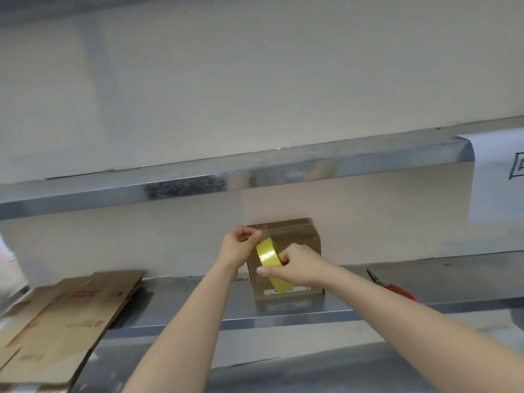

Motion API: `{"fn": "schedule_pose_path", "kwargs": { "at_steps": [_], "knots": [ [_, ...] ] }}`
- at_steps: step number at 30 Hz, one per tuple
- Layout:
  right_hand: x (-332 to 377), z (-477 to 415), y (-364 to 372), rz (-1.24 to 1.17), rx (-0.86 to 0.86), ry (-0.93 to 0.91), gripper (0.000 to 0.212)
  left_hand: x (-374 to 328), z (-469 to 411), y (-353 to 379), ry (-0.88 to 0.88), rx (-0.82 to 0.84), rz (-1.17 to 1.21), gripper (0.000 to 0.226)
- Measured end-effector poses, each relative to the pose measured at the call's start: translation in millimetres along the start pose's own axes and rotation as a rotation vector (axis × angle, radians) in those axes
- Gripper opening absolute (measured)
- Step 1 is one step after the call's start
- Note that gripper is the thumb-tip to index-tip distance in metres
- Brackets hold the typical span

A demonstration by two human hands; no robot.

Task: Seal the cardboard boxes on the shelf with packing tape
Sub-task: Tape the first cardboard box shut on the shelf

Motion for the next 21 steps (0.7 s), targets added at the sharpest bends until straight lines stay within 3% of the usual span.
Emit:
{"fn": "schedule_pose_path", "kwargs": {
  "at_steps": [5, 9, 12, 21],
  "knots": [
    [6.6, -33.5, 9.2, -0.022, -0.026, 0.068, 0.057, 15.2, -40.0, -9.2, -0.002, 0.044, -0.111, 0.013],
    [20.0, -56.8, 18.8, 0.01, -0.016, 0.138, 0.056, 50.4, -66.3, -13.4, -0.202, 0.17, -0.136, 0.006],
    [21.7, -69.0, 25.8, 0.048, 0.038, 0.201, 0.055, 60.9, -68.6, -8.3, -0.317, 0.251, 0.026, 0.007],
    [-17.1, -45.6, -15.4, 0.136, -0.094, 0.344, 0.058, 51.4, -67.1, 64.6, -0.311, 0.423, 0.095, 0.01]
  ]
}}
Point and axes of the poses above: each hand's wrist, its own z-axis away from the middle knuckle, its own y-axis out of the palm, x = y × z, the point moved 5 cm from there along -z, towards the middle knuckle, and after that the axes turned 2 degrees about z, right-handed, at the moved point
